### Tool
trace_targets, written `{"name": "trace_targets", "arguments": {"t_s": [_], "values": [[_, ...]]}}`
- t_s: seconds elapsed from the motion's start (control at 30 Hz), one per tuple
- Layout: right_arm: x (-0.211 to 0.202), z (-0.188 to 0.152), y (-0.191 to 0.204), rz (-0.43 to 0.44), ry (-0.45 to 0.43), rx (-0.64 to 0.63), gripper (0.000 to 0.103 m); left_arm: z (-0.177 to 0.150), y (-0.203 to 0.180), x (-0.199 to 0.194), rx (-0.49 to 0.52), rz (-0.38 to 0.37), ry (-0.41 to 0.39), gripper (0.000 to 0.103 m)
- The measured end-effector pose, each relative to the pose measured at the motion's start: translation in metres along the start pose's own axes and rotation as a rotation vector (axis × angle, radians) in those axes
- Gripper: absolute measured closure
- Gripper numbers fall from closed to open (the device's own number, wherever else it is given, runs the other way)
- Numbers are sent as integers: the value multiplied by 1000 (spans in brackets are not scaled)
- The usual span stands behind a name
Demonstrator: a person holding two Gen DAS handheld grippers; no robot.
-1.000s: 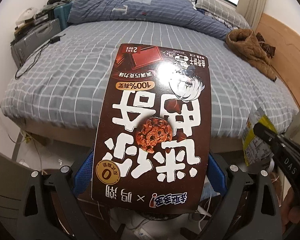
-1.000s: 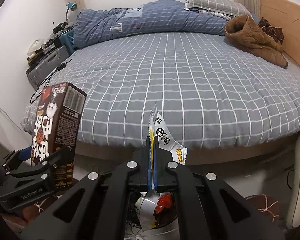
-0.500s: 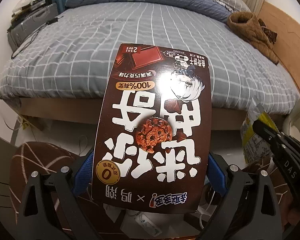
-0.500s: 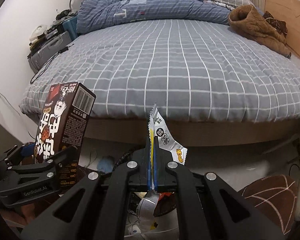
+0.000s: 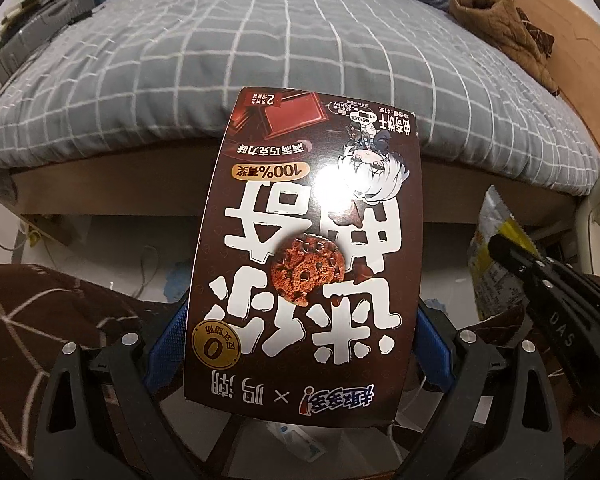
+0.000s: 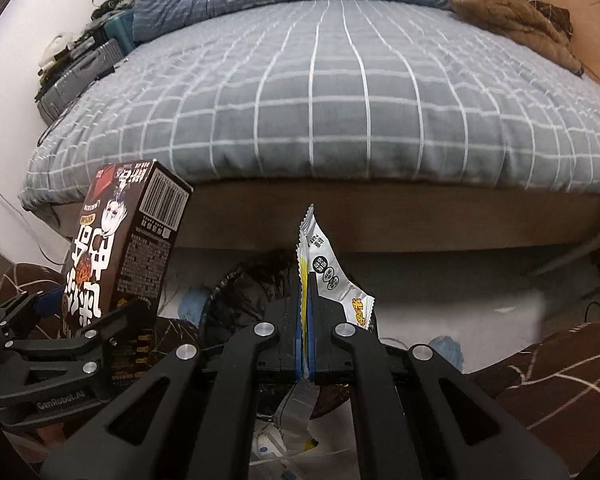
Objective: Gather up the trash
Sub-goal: 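Carry the snack box and yellow wrapper off the bed over the black bin, then open the left gripper to drop the box while the right drops the wrapper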
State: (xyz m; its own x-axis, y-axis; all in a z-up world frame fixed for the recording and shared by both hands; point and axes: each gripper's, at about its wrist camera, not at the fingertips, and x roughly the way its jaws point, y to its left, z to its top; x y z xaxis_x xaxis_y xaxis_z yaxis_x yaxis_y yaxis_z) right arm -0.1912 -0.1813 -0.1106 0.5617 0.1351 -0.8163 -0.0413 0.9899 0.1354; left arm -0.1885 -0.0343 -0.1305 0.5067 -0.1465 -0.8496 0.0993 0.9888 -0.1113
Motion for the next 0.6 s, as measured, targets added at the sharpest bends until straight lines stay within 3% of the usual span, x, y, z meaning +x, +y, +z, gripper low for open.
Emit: {"name": "trace_targets", "arguments": {"t_s": [0.37, 0.6], "values": [[6, -11, -26, -41, 27, 43, 102, 1, -2, 3, 29, -34, 65, 10], [11, -10, -27, -37, 37, 57, 102, 5, 1, 8, 67, -24, 46, 6]]}}
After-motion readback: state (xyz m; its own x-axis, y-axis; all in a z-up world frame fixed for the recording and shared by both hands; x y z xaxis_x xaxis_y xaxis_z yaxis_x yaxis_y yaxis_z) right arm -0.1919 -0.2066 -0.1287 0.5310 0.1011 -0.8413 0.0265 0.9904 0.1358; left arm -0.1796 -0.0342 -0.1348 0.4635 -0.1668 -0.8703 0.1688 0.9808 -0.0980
